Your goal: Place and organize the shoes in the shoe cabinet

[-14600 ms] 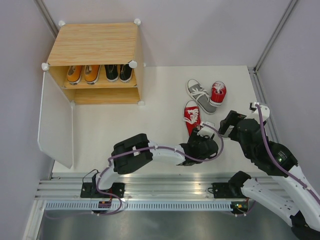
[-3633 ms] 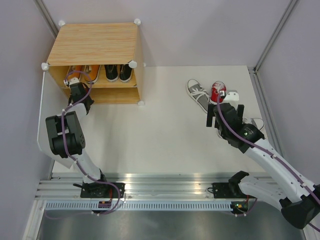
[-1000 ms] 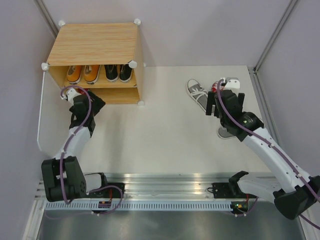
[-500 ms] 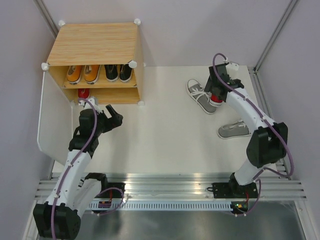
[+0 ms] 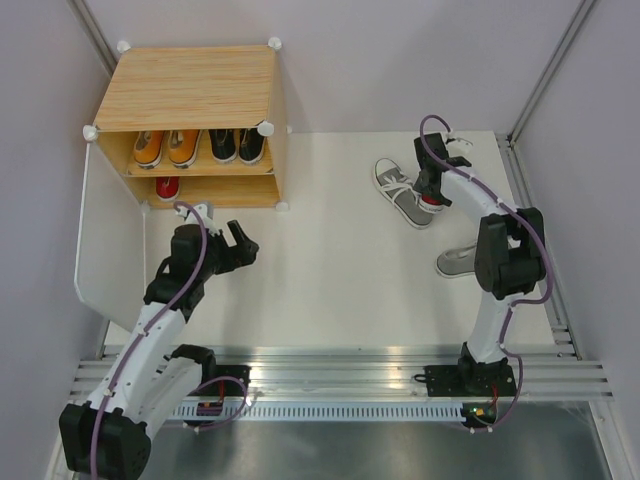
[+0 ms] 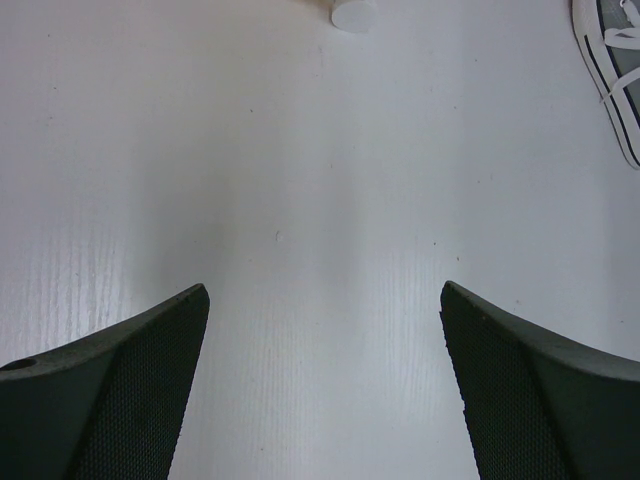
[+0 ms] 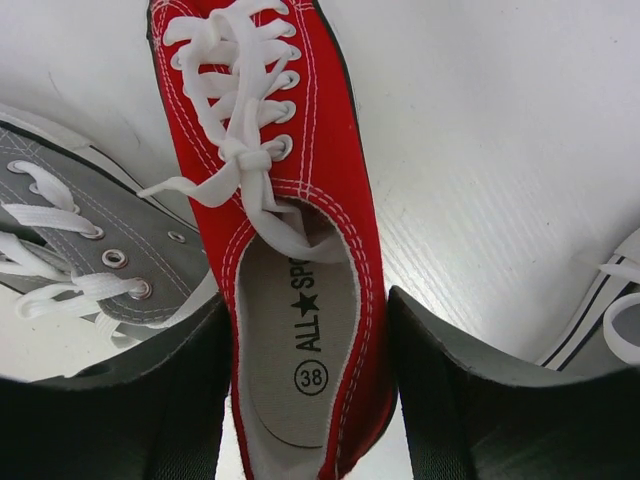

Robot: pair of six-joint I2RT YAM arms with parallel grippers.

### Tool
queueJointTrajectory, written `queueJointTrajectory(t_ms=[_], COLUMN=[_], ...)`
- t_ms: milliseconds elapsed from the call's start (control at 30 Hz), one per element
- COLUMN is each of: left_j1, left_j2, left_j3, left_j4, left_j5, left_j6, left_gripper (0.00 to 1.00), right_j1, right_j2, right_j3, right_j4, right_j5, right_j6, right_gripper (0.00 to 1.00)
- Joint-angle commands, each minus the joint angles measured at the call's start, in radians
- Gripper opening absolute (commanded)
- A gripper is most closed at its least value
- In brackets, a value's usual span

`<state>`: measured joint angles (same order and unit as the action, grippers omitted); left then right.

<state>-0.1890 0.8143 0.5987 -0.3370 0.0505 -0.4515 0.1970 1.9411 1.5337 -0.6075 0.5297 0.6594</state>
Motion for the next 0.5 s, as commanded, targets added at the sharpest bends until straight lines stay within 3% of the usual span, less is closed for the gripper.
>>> queueJointTrajectory(t_ms=[0,33,67,133,467], left_j1=[-0.010,-0.012,-0.013,-0.013,-0.013], left_j2=[-0.014,-0.009,-0.006,0.000,0.014], left_j3=[-0.004,-0.004,-0.002,0.000,0.001], left_j4=[0.021,0.024,0.024,0.026,0.026], left_j5=[-0.023,-0.024,-0.020,-0.021,-0.029], left_j6=[0.011,0.007,0.007,0.008,0.008], left_gripper=[0.99,0.99,0.99,0.99,0.99], right_j1=[-0.014,-0.016,-0.016,-0.016,-0.014], right_j2=[-0.044,-0.053,-0.063,-0.093,-0.261], right_j3=[-0.047,-0.053,-0.060,-0.078,-0.086], right_j4=[0.090,0.094,0.095,0.110,0.176], right_j5=[-0.010,-0.007,-0.005,-0.004,-0.011], right_j6=[-0.012,-0.021,-0.035,-0.053,-0.204], right_gripper=[0.40,0.33,0.17,0.01,0.00])
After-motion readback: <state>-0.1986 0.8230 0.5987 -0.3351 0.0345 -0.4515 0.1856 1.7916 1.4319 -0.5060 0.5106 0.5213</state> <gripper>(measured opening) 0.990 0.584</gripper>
